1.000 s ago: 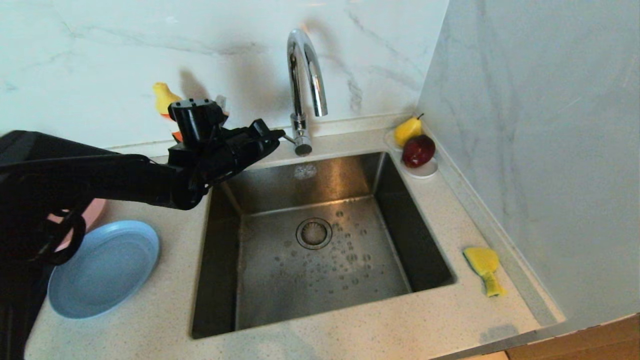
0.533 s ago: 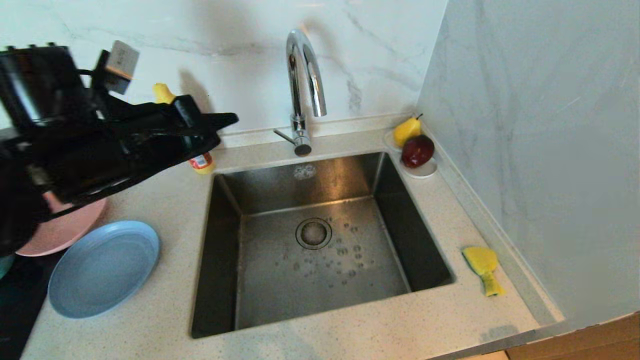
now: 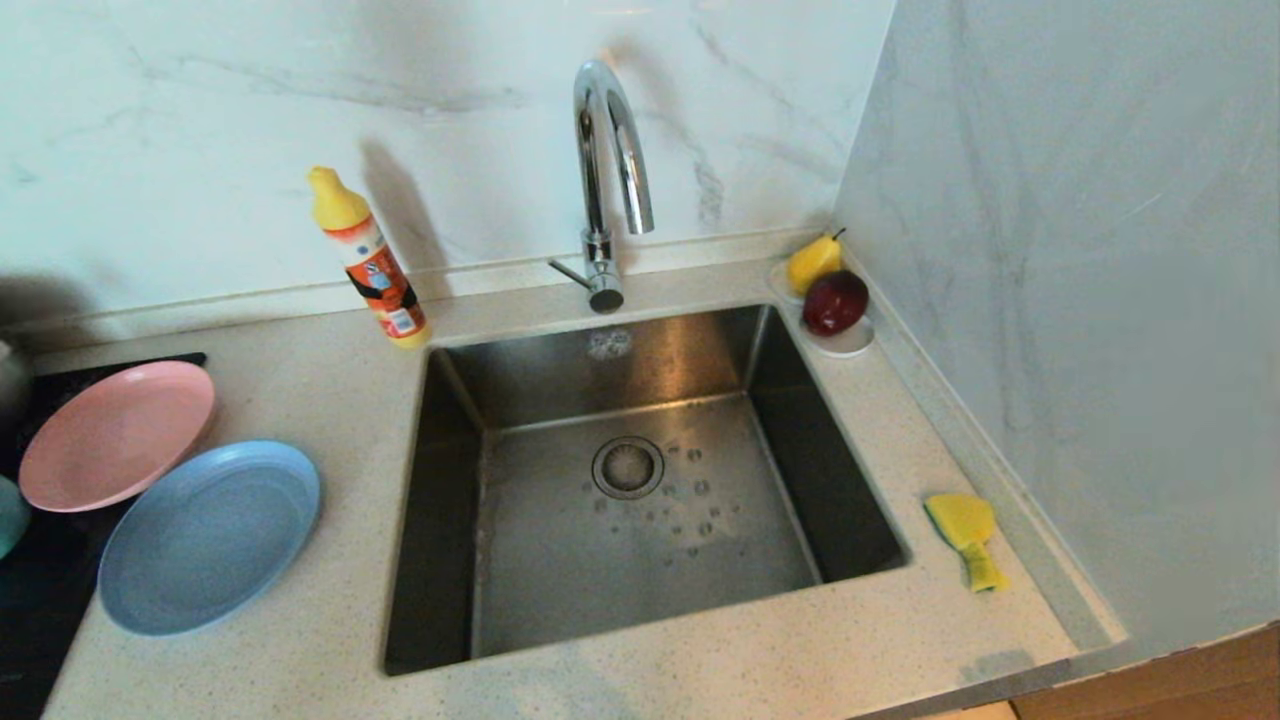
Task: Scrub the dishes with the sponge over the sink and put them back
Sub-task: Place the plate on the plate
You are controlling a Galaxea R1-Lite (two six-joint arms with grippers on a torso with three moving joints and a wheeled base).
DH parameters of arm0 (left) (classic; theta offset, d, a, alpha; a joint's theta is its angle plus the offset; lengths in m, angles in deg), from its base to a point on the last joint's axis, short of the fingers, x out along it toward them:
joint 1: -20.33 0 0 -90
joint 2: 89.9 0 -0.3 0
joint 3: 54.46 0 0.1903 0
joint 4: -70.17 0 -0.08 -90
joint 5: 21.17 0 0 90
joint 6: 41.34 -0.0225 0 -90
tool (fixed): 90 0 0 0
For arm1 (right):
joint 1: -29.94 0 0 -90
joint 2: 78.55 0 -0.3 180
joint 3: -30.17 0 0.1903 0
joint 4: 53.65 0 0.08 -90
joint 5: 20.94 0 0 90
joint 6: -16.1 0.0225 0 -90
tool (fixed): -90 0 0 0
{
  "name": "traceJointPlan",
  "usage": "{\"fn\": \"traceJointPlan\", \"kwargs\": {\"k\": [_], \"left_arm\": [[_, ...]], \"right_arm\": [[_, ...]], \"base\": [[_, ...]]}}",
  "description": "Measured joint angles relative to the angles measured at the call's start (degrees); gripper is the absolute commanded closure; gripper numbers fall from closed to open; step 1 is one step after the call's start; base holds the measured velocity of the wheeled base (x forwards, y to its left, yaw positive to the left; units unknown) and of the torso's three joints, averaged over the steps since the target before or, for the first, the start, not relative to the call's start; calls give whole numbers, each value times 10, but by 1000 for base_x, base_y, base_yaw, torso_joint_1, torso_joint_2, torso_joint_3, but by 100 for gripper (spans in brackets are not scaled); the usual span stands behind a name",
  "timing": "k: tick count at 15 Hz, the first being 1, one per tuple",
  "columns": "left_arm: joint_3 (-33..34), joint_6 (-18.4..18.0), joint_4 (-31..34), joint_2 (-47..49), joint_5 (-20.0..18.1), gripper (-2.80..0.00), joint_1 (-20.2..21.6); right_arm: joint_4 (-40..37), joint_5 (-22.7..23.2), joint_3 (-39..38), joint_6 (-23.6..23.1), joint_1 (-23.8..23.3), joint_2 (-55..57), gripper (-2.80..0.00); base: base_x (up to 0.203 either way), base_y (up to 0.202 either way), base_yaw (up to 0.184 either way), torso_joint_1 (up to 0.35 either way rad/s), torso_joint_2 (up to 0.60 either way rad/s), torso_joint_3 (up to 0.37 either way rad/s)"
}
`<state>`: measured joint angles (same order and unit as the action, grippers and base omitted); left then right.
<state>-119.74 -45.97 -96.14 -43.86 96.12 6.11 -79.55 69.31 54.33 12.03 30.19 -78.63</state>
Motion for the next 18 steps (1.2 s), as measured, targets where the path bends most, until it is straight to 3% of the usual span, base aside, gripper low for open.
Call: {"fn": "traceJointPlan", "kwargs": {"k": [2,5,9,11,14,18], "left_arm": [[3,-56,39,-57,80,0,32],[-49,-64,58,-54,106,0,63],[-156,-52,84,64,123,0,98],[-204,-49,85,148,98,0,139],[-297,-18,95,279,30,0,236],[-343,77,135,394,-147,0,353]], "right_arm": [[0,0,0,0,0,0,0],[0,0,0,0,0,0,0],[0,0,0,0,0,0,0],[0,0,0,0,0,0,0],[0,0,0,0,0,0,0],[0,0,0,0,0,0,0]], "base": [[0,0,0,0,0,0],[0,0,0,0,0,0],[0,0,0,0,0,0],[0,0,0,0,0,0],[0,0,0,0,0,0],[0,0,0,0,0,0]]}}
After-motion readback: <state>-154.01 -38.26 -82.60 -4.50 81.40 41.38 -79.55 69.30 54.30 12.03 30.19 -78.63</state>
